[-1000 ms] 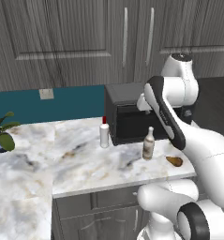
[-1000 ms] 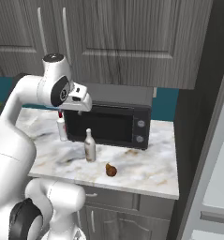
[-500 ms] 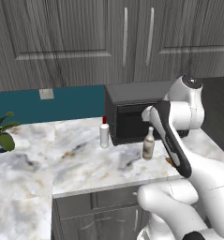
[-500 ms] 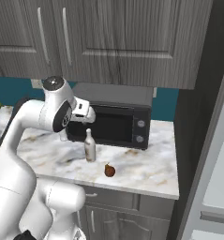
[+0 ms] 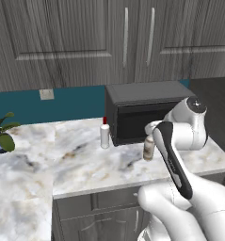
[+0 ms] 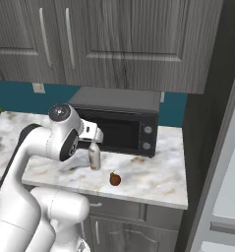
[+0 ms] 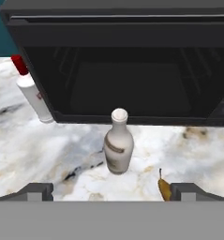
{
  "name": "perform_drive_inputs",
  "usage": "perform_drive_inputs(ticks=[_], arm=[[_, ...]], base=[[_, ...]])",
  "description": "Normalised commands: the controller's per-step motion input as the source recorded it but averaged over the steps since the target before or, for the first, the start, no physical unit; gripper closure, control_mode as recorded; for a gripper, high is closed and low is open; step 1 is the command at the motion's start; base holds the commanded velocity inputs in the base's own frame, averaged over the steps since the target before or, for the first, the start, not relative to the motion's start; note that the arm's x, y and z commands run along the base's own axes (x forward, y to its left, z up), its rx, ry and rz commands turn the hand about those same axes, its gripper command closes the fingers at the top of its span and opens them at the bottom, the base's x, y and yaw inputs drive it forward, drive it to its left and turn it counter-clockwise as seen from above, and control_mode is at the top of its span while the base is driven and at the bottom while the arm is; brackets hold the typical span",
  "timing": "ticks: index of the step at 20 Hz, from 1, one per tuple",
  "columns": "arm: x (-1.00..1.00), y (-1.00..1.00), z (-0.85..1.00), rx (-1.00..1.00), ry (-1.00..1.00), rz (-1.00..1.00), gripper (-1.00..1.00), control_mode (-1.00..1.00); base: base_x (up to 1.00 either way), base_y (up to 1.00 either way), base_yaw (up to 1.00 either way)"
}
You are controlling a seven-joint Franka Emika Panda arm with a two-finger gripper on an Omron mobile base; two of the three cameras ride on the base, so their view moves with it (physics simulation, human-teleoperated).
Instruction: Place the liquors on the top shelf of the fridge to keep them out of children's reach, and place the pear on lower shelves for easy access.
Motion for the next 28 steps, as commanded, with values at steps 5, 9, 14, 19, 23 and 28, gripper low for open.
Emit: perform_drive_inputs(ticks=[5, 9, 14, 19, 23, 28], arm=[[0.00, 0.00, -0.25, 0.00, 0.00, 0.00, -1.00, -1.00], [0.05, 0.00, -0.18, 0.00, 0.00, 0.00, -1.00, -1.00], [0.14, 0.00, -0.08, 0.00, 0.00, 0.00, -1.00, -1.00], [0.23, 0.00, -0.05, 0.00, 0.00, 0.00, -1.00, -1.00], [0.24, -0.06, -0.07, 0.01, 0.00, 0.00, -1.00, -1.00], [0.20, -0.10, -0.08, 0.01, 0.00, 0.00, -1.00, -1.00]], base=[[0.00, 0.00, 0.00], [0.00, 0.00, 0.00], [0.00, 0.00, 0.00], [0.00, 0.00, 0.00], [0.00, 0.00, 0.00], [0.00, 0.00, 0.00]])
